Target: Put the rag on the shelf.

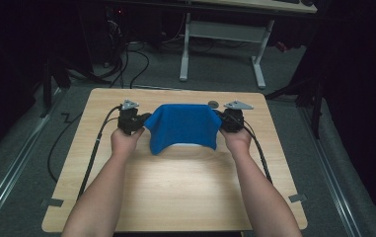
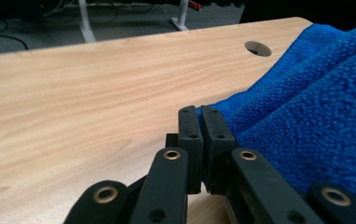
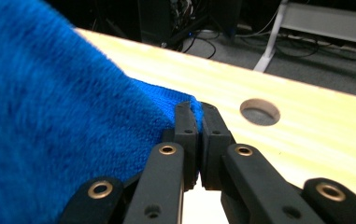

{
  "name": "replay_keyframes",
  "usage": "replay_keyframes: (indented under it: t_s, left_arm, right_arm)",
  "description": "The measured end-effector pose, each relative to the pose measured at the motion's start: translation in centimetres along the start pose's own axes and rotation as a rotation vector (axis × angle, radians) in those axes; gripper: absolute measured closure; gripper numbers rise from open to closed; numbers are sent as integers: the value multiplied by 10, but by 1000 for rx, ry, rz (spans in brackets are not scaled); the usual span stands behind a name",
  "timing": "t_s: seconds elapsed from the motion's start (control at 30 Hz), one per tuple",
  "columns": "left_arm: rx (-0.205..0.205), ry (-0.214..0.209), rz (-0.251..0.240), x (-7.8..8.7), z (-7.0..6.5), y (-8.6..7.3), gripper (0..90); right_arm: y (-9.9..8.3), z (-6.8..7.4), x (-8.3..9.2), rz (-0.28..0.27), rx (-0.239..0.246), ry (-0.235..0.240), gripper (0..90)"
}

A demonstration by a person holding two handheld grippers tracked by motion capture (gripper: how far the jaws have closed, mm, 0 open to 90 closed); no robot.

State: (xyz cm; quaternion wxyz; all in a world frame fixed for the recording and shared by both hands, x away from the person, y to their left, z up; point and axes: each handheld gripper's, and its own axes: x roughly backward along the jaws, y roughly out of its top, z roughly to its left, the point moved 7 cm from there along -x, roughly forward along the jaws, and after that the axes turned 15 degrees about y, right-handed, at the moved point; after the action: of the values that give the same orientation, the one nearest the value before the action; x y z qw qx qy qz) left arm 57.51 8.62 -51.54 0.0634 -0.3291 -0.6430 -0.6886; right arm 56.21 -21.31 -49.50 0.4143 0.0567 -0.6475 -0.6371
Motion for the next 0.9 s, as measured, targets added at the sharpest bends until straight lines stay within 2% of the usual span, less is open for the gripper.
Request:
replay_keyframes:
  t_s: [0.17, 0.43, 0.83, 0.9]
  left_arm:
    - [17, -10, 15, -7, 0, -8, 874]
    - [23, -34, 31, -15, -8, -16, 870]
    - [32, -40, 42, -17, -11, -22, 844]
    - [24, -39, 45, -16, -11, -23, 839]
  right_arm:
    - [-8, 0, -3, 10, -5, 0, 884]
    - [-22, -3, -1, 16, -26, 2, 882]
    - [-30, -1, -2, 21, -25, -6, 881]
    - [-32, -1, -1, 24, -27, -6, 880]
